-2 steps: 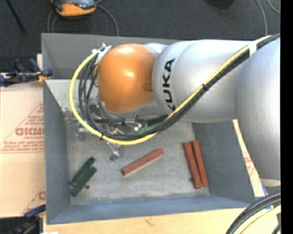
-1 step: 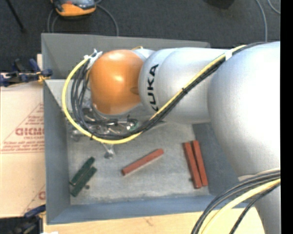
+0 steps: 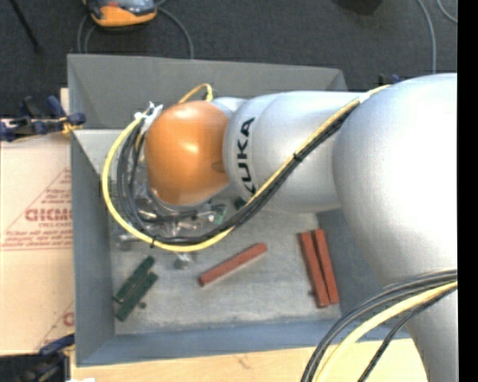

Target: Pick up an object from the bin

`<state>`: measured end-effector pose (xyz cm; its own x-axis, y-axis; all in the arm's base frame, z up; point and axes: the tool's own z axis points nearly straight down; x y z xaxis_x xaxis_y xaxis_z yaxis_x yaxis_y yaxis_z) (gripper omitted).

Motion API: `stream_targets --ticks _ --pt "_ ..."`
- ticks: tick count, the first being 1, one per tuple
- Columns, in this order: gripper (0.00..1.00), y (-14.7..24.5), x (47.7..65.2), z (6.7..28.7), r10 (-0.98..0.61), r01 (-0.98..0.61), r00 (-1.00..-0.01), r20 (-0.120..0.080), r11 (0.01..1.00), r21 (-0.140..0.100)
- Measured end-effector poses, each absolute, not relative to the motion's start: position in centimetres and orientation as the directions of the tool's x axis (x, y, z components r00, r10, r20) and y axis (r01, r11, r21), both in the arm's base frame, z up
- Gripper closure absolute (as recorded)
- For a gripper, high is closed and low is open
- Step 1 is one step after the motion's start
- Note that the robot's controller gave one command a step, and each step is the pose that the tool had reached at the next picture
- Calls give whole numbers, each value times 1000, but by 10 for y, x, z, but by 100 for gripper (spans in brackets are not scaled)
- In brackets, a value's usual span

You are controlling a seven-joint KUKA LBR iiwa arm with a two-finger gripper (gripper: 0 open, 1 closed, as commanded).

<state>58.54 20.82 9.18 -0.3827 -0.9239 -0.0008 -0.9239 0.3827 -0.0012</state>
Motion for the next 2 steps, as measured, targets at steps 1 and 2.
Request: stream_targets --ticks 1,2 --pt "0 213 545 77 -979 -979 -205 -3 205 -3" --pt "100 213 561 74 -939 -939 345 -1 -345 -3"
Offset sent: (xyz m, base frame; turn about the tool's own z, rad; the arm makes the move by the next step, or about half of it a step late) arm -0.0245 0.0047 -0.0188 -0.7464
